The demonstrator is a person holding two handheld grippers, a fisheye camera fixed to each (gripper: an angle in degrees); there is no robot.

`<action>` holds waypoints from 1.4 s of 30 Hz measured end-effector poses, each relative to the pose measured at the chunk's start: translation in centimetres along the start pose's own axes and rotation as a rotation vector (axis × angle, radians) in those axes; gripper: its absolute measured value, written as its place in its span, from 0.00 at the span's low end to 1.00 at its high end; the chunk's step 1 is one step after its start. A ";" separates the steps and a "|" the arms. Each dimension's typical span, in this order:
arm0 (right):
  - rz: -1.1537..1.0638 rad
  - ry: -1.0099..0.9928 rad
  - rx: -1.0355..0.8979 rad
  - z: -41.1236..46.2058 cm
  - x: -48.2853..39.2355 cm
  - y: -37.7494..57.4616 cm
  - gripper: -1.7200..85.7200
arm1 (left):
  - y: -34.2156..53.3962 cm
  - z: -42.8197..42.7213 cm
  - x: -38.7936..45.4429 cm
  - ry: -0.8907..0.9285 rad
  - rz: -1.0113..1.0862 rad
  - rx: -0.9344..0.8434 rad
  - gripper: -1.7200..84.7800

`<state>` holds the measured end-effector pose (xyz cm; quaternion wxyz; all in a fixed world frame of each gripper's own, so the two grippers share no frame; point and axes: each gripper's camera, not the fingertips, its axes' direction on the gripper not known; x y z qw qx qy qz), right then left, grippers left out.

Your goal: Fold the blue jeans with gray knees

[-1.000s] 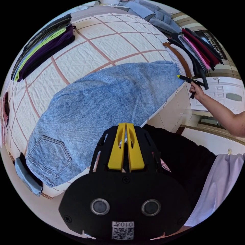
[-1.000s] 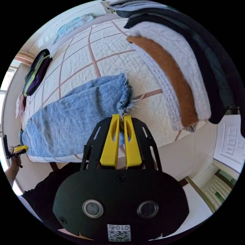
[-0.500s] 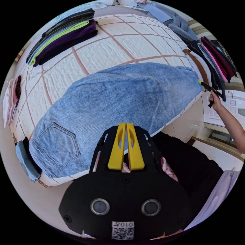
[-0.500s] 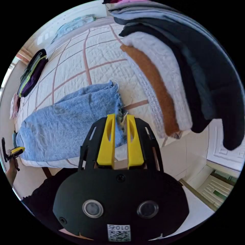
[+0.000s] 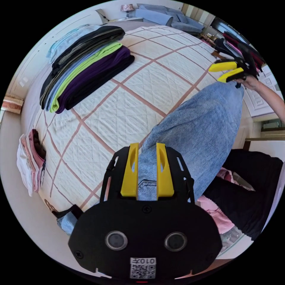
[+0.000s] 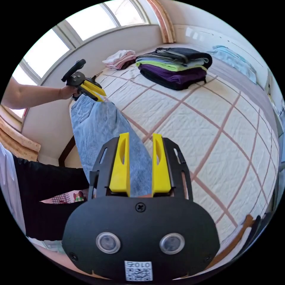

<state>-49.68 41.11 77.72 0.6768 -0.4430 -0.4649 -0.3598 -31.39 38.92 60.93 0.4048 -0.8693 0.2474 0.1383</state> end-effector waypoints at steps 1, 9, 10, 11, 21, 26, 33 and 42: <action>-0.038 -0.011 -0.009 0.8 -0.3 -1.8 0.14 | 0.5 0.7 -0.6 -0.001 0.039 -0.021 0.09; -0.286 -0.171 -0.340 8.9 -4.4 -13.7 0.06 | 7.1 2.3 -6.5 0.199 -0.014 0.021 0.06; -0.295 -0.127 -0.308 8.2 -5.0 -13.8 0.06 | 8.5 2.5 -6.9 0.214 -0.030 0.031 0.05; -0.319 -0.061 -0.247 6.6 -6.3 -13.7 0.06 | 10.2 2.5 -7.0 0.201 -0.052 0.071 0.05; -0.081 -0.124 -0.192 6.9 -10.9 -12.3 0.06 | 19.5 4.9 -6.9 0.166 -0.255 0.238 0.02; 0.008 -0.246 -0.096 4.7 -8.1 -17.3 0.09 | 21.8 5.8 -8.7 0.212 -0.272 0.258 0.02; 0.031 -0.421 -0.321 10.4 -7.2 -25.1 0.08 | 24.5 6.0 -9.1 0.168 -0.268 0.288 0.02; -0.003 -0.166 -0.307 10.5 -4.0 -34.4 0.06 | 26.2 4.5 -10.9 0.122 -0.298 0.316 0.02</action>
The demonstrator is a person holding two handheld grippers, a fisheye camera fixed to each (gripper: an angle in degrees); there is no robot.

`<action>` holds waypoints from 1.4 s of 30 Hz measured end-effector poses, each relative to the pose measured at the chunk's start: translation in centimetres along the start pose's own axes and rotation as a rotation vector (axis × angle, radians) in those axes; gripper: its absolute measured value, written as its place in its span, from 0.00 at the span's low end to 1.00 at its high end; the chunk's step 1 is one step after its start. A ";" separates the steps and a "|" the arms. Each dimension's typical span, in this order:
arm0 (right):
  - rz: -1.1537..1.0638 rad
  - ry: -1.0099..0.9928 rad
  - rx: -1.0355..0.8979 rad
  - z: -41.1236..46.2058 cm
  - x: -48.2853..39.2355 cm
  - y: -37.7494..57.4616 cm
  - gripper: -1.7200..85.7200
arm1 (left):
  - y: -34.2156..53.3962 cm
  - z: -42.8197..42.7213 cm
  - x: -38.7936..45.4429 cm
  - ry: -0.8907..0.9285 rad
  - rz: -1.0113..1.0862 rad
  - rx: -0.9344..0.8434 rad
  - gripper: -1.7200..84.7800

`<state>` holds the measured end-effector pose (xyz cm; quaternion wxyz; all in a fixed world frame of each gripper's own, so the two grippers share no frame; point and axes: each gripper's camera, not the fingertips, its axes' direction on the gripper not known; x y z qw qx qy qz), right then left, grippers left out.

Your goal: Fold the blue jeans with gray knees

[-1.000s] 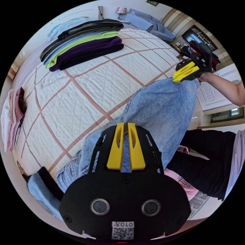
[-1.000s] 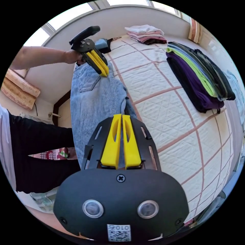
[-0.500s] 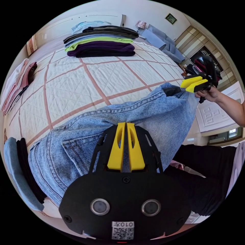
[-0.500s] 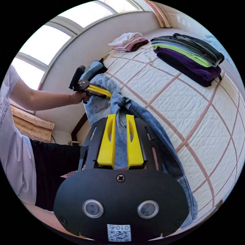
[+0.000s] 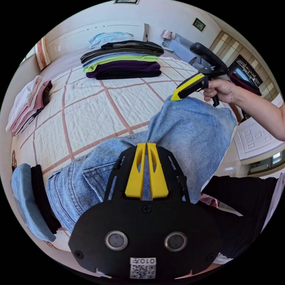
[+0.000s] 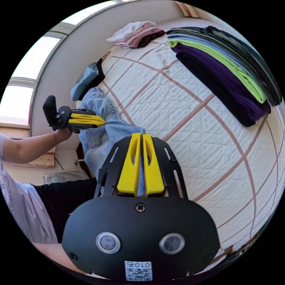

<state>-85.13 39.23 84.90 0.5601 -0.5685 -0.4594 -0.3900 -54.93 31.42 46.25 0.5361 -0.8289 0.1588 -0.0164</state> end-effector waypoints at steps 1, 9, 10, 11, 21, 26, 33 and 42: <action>-0.007 0.014 -0.024 0.6 0.4 -0.6 0.06 | 0.0 -0.3 -0.7 0.005 -0.038 0.003 0.02; 0.089 -0.180 0.018 -0.2 4.2 -0.6 0.09 | 3.9 -5.9 -7.7 -0.308 -0.260 -0.119 0.07; 0.113 -0.171 0.037 -0.6 4.3 -0.1 0.09 | 5.3 -6.2 -9.5 -0.311 -0.313 -0.133 0.09; 0.152 -0.162 0.095 -1.6 4.6 1.0 0.10 | 6.6 -6.2 -11.6 -0.280 -0.376 -0.157 0.10; 0.075 -0.248 0.071 0.2 3.7 -1.3 0.13 | 7.4 -5.8 -16.0 -0.136 -0.362 -0.203 0.16; 0.015 -0.206 -0.029 2.5 2.0 -3.4 0.13 | 8.3 -5.6 -17.0 -0.102 -0.437 -0.224 0.17; 0.071 -0.290 -0.033 3.8 1.8 -3.0 0.11 | 8.3 -1.9 -18.1 0.133 -0.460 -0.272 0.12; 0.001 -0.095 0.059 2.1 -1.8 -1.4 0.08 | 9.2 -5.6 -14.9 0.137 -0.580 -0.061 0.09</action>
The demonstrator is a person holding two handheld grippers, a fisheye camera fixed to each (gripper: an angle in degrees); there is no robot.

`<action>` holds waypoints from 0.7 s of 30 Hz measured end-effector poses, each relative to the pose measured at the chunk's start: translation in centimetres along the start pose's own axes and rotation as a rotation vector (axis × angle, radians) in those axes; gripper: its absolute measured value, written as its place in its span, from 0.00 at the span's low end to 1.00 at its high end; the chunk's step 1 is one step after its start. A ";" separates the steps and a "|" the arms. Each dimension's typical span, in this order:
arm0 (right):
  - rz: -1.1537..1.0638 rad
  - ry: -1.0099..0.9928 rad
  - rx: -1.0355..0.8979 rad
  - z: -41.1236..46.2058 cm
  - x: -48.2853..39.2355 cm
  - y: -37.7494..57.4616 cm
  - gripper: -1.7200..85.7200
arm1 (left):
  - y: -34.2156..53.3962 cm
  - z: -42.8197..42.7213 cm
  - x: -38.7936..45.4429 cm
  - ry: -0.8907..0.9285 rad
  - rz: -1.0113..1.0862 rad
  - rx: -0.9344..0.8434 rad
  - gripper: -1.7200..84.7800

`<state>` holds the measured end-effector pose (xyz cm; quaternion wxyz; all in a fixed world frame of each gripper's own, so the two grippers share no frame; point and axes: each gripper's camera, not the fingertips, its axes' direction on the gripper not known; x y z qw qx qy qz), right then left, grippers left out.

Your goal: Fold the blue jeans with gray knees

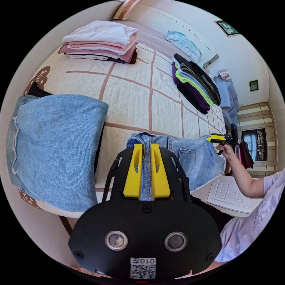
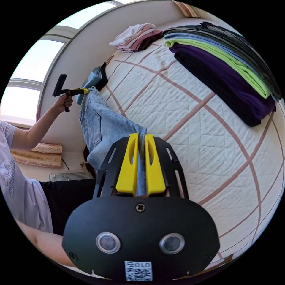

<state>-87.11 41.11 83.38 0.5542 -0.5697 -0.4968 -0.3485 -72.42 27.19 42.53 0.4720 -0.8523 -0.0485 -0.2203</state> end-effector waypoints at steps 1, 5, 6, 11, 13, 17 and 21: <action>-0.002 0.016 -0.011 0.6 0.0 -0.1 0.08 | 0.1 0.8 0.5 -0.021 -0.014 0.001 0.09; 0.037 -0.036 -0.050 3.7 1.2 0.0 0.08 | -1.2 5.8 2.5 -0.124 -0.016 -0.110 0.10; 0.055 -0.057 -0.031 3.4 1.1 0.7 0.09 | -1.4 5.8 2.9 -0.135 -0.016 -0.118 0.10; 0.139 0.151 0.139 -0.2 -2.4 7.7 0.10 | -0.2 3.2 12.1 -0.559 0.155 -0.080 0.11; 0.122 0.255 0.172 -0.6 -5.1 11.1 0.10 | 1.7 2.6 17.1 -0.652 0.298 -0.012 0.11; -0.106 0.324 0.036 3.9 -12.9 17.2 0.11 | 8.1 8.4 28.9 -0.456 0.792 -0.074 0.11; -0.324 0.382 -0.068 9.0 -18.6 20.2 0.12 | 13.4 15.4 36.0 -0.384 1.088 -0.215 0.10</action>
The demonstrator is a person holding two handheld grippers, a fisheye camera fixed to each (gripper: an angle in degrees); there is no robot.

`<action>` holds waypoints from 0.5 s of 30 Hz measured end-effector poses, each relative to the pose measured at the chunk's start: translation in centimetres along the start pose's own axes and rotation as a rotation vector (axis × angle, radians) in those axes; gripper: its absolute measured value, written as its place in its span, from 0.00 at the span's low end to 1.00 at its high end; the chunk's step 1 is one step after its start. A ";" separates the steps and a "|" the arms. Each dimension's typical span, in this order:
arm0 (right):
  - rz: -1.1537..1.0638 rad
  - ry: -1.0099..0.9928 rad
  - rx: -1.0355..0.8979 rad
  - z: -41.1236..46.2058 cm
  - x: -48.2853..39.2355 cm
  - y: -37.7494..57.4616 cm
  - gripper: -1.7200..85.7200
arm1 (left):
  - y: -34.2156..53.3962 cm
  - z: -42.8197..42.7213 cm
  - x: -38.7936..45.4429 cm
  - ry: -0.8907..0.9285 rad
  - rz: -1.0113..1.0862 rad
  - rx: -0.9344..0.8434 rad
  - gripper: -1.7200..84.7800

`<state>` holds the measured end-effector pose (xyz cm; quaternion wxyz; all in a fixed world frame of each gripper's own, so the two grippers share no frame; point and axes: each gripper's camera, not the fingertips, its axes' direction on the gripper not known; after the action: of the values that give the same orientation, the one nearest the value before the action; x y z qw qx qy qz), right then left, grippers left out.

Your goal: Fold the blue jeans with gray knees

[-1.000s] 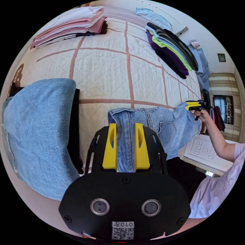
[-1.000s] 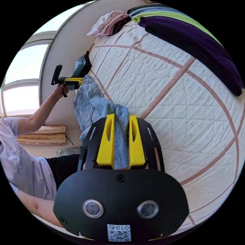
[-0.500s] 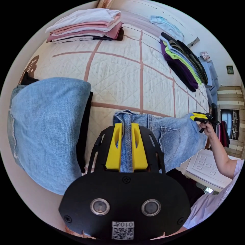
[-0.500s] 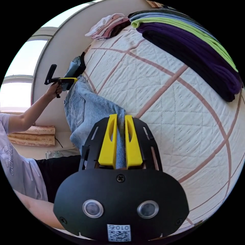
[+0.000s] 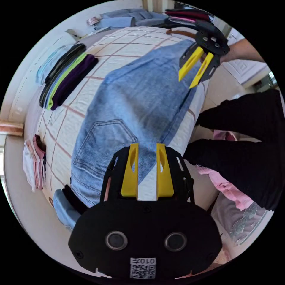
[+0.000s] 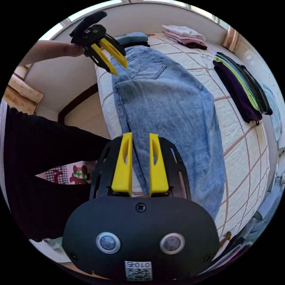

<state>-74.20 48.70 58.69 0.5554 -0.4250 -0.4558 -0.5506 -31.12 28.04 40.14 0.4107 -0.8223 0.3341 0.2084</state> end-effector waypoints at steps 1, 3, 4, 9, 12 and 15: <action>-0.026 0.023 -0.009 0.4 -0.6 0.0 0.13 | -1.6 0.9 1.8 -0.021 0.049 -0.026 0.10; -0.092 0.037 -0.054 2.4 -1.6 0.1 0.13 | -3.5 1.6 3.2 -0.063 0.073 -0.041 0.09; -0.104 0.027 -0.076 3.0 -1.7 0.2 0.13 | -4.8 2.1 3.7 -0.072 0.073 -0.062 0.08; -0.051 0.046 -0.072 3.6 -1.2 1.7 0.07 | -8.5 3.4 5.8 -0.050 0.160 -0.128 0.03; -0.062 0.035 -0.055 2.9 -1.8 3.0 0.05 | -10.6 3.2 6.7 -0.047 0.197 -0.143 0.02; -0.118 0.001 -0.019 2.1 -3.3 4.5 0.05 | -12.6 3.0 7.4 0.005 0.258 -0.169 0.02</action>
<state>-69.68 51.61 56.12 0.5179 -0.4024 -0.4745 -0.5870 -17.15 33.22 40.59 0.3088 -0.8049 0.4191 0.2848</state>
